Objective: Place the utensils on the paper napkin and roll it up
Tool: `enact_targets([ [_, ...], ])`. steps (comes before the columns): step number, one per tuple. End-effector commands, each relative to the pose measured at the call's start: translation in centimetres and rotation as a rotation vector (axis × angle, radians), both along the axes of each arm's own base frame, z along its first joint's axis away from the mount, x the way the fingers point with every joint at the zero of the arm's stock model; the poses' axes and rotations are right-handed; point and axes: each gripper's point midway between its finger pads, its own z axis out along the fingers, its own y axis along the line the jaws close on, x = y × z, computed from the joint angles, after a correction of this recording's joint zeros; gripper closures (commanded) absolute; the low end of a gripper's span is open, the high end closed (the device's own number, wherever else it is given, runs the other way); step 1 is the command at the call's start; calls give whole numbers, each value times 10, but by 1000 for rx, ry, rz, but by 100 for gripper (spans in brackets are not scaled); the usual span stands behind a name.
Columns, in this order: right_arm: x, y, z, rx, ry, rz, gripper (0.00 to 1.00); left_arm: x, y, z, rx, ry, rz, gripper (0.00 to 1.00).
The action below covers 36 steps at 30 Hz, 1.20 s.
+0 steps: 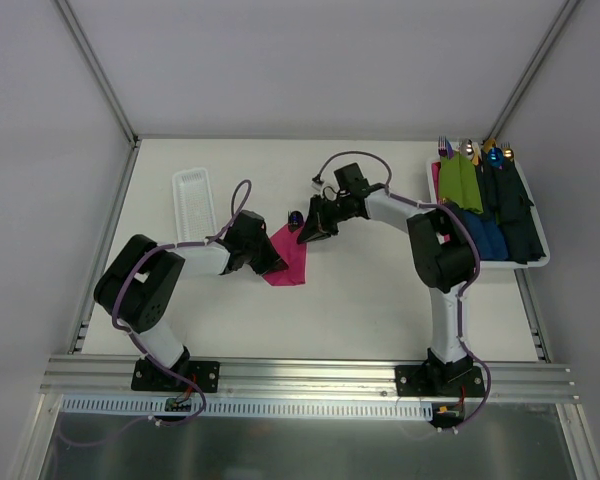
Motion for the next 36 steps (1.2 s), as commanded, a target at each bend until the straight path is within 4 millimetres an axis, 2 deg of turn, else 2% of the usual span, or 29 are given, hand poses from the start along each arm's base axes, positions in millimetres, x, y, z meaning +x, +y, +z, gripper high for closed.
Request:
enact_targets([
  [1,3,5,10,-30,-119,60,92,-20,16,-20,90,75,-41,100],
  [2,3,7,4,-44,-127,64,92,-21,15,-20,88,73,-45,100],
  [8,10,20,-1,-63,-173,77,94,-21,15,-19,94,58,-74,100],
  [18,8,29,-41,-168,-192,99,96,-20,14,-13,93,33,-101,100],
  [23,3,25,-62,-239,-180,107,97,-18,13,-7,89,5,-123,99],
  [25,2,23,-66,-253,-172,105,97,-17,12,4,86,-37,-145,96],
  [31,-3,18,-70,-269,-155,98,98,-6,1,57,27,-242,-213,87],
  [34,-8,17,-73,-269,-134,100,98,-6,-10,72,-33,-279,-240,84],
  [36,-10,17,-74,-270,-130,103,98,-8,-17,71,-60,-276,-255,83],
])
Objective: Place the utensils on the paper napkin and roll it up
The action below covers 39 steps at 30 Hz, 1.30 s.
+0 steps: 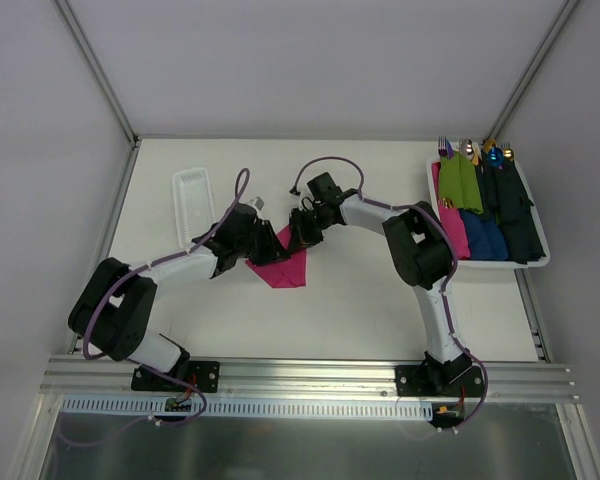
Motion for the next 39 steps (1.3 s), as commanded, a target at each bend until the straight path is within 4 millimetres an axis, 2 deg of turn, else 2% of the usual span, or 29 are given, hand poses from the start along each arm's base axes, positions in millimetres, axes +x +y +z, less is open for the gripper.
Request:
enact_targets([
  [1,-5,-11,-15,-57,18,-3,98,-7,-18,10,-58,-27,-79,82],
  [2,-4,-11,-15,-57,22,-9,98,-6,-23,10,-73,-33,-88,82],
  [5,-4,-10,-14,-56,24,-13,98,-8,-31,-5,-70,10,-88,83],
  [6,-4,-11,-15,-57,26,-14,98,-9,-31,-17,-54,40,-82,84],
  [8,-6,-11,-16,-60,33,-17,98,-9,-31,-27,-47,76,-58,86],
  [13,-6,-12,-16,-62,35,-19,98,-17,-23,-55,-8,164,-7,91],
  [17,-5,-12,-15,-61,37,-21,98,-33,-11,-75,34,243,20,94],
  [23,5,-12,-10,-54,18,-30,98,-48,4,-81,92,278,16,96],
  [28,20,-20,-6,-51,11,-55,98,-59,9,-83,107,315,-32,96],
  [34,26,-23,-1,-40,8,-55,96,-68,7,-85,108,353,-77,95],
  [36,28,-22,3,-28,5,-56,90,-68,6,-87,105,360,-83,95],
  [39,31,-19,24,18,-14,-41,78,-67,4,-87,104,364,-82,95],
])
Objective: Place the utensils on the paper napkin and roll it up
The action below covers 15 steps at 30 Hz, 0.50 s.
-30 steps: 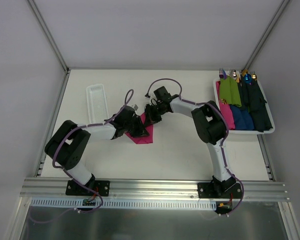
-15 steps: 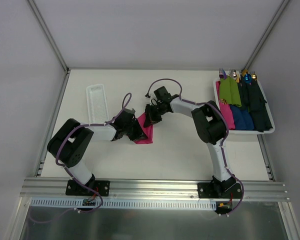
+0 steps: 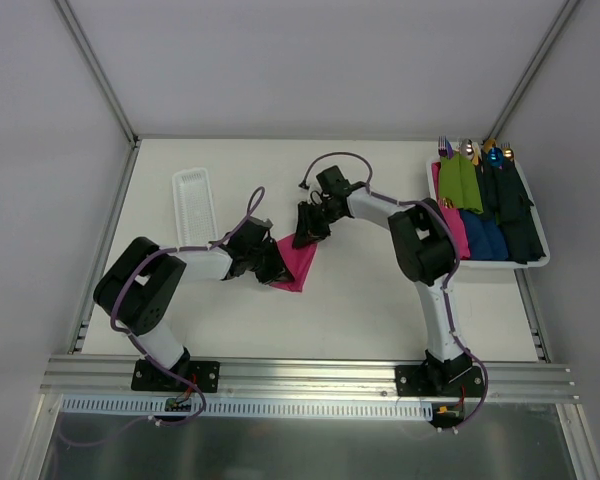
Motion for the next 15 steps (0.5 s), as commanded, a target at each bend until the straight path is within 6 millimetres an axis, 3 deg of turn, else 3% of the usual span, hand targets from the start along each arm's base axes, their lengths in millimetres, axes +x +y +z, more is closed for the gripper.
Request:
enact_targets([
  [1,19,-2,35,39,-87,2,75,-32,20,-27,99,138,-39,96],
  [4,18,-9,63,100,-90,-7,66,-30,20,-28,104,137,-33,96],
  [7,10,-18,73,148,-40,-44,65,-30,21,-28,107,138,-21,96],
  [9,14,-18,95,230,-47,-115,65,-29,22,-30,115,141,-6,97],
  [10,15,-23,96,250,-34,-155,66,-29,23,-30,116,143,-3,97],
  [11,5,-29,84,251,13,-189,66,-29,23,-31,118,148,2,97],
  [12,8,-26,95,305,21,-223,65,-28,23,-32,121,150,5,98],
  [15,3,-24,84,355,76,-260,67,-27,22,-32,121,148,5,98],
])
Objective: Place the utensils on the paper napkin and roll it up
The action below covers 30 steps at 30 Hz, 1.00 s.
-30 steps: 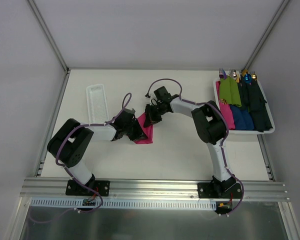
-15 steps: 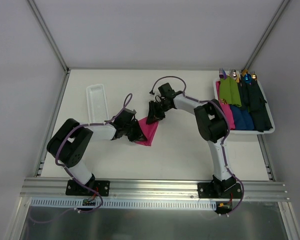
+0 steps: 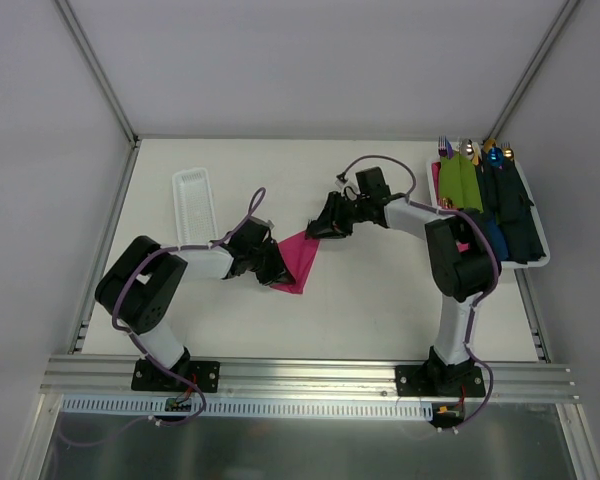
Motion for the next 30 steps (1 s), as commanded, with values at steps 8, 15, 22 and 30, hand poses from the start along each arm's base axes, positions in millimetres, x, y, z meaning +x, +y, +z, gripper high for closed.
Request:
enact_targets([
  [8,-1,23,-13,171,180,-118,75,-22,25,-32,132,112,19,98],
  [15,-2,21,-47,122,256,-147,82,-21,27,-31,137,104,29,98],
  [22,-14,9,-70,19,278,-139,85,-20,28,-29,140,89,31,97],
  [30,-13,1,-83,-68,276,-131,87,0,26,29,86,-146,8,78],
])
